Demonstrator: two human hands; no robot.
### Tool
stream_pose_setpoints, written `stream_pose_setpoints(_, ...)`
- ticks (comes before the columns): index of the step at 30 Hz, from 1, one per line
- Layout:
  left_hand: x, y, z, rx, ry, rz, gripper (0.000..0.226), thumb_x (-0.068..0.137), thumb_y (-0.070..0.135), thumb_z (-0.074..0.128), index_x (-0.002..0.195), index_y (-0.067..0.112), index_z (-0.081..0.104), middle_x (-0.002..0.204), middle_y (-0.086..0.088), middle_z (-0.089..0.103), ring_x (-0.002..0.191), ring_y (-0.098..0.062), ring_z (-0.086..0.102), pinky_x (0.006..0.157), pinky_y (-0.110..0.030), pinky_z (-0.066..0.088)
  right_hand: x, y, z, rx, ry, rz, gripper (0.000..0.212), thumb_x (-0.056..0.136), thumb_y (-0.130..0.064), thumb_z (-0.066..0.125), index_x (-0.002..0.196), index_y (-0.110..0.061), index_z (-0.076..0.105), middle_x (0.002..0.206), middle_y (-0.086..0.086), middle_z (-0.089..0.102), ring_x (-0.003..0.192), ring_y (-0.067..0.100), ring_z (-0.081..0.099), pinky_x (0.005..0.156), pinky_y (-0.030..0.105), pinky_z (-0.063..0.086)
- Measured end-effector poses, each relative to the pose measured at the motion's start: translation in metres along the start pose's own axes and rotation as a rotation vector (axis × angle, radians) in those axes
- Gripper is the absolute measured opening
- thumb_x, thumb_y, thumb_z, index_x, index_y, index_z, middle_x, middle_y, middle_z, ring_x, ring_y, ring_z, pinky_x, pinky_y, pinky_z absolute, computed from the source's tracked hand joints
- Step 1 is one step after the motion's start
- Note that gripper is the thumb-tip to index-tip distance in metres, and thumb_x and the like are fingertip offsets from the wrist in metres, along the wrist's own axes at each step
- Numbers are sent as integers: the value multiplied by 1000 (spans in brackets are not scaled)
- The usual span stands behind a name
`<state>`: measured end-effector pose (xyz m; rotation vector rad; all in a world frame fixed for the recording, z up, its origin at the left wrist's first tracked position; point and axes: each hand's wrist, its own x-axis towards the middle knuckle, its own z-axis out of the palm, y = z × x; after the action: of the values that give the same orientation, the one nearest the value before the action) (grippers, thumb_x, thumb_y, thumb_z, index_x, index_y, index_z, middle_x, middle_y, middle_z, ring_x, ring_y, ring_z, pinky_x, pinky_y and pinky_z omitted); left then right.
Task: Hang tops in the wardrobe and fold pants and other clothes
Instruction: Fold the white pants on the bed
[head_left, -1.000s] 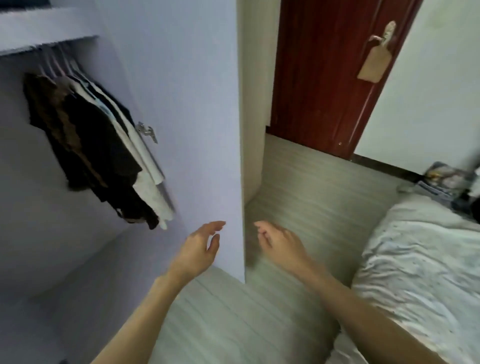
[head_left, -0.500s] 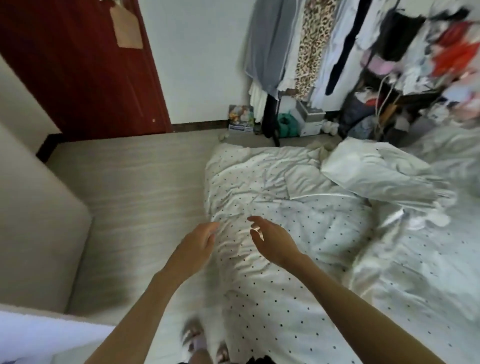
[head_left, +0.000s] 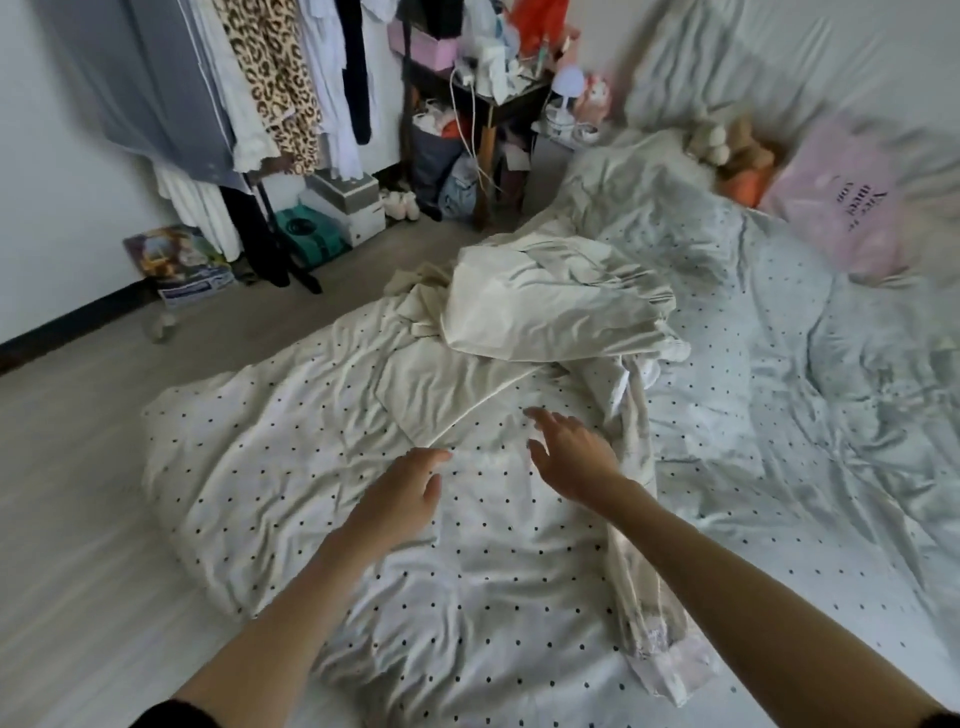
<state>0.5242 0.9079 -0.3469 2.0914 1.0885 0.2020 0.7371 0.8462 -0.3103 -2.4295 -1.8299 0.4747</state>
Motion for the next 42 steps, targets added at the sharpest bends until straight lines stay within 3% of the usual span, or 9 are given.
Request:
stream_pose_setpoints(10,154,-40,12,121,-150,157,38,97,9,41,134,7,46,137,-11,45,128,-22,42,104,-31,34,120,69,3,-253,-59,227,45,96,-26,40,139,-18,34,140,6,44,126,25,42,106,43,26)
stream_pose_setpoints(15,213,-42,48,343,-232,212,50,100,20,31,149,18,20,158,-3,10,145,-19,8,117,-40,9,170,112,11,-292,-56,283,45,95,-21,39,139,-17,32,144,10,35,136,25,28,111,43,25)
stream_pose_setpoints(19,257,-66,92,521,-290,155,58,101,38,21,150,21,-7,157,-4,-16,145,-24,-13,114,-50,-3,228,140,38,-406,-87,313,64,98,-27,38,151,-21,2,159,5,-4,146,24,-6,116,47,1)
stream_pose_setpoints(23,268,-96,125,517,-332,137,63,93,51,6,145,24,-19,148,0,-32,138,-25,-28,112,-50,-12,265,171,61,-631,-125,305,76,98,-40,36,147,-19,-18,155,7,-23,144,27,-18,113,52,-8)
stream_pose_setpoints(27,272,-107,135,485,-334,137,61,91,55,4,136,31,-28,143,6,-37,132,-20,-35,111,-45,-18,277,190,73,-606,-162,321,67,97,-44,35,150,-29,-2,159,1,-11,146,25,-9,114,52,-3)
stream_pose_setpoints(35,270,-88,115,446,-435,20,60,101,34,26,149,26,-8,158,0,-15,145,-21,-12,116,-51,3,227,153,70,-227,-91,186,69,92,2,37,150,-25,11,159,-1,8,147,22,3,118,50,6)
stream_pose_setpoints(38,257,-58,93,383,-81,120,65,90,10,51,148,13,22,154,-14,20,142,-29,21,111,-48,22,189,140,61,-157,-27,153,64,93,0,36,149,-26,21,157,-5,19,145,19,14,116,45,13)
stream_pose_setpoints(40,248,-36,81,415,150,269,65,71,-1,70,130,5,44,130,-21,49,119,-34,48,97,-45,42,160,136,53,-126,8,116,60,94,-2,36,148,-26,25,155,-6,24,144,17,20,113,39,17)
stream_pose_setpoints(42,240,-12,72,463,234,382,67,59,6,81,118,6,50,115,-19,57,102,-30,51,85,-43,48,130,136,44,-77,45,70,57,94,-1,37,146,-24,32,152,-5,31,141,16,27,110,35,21)
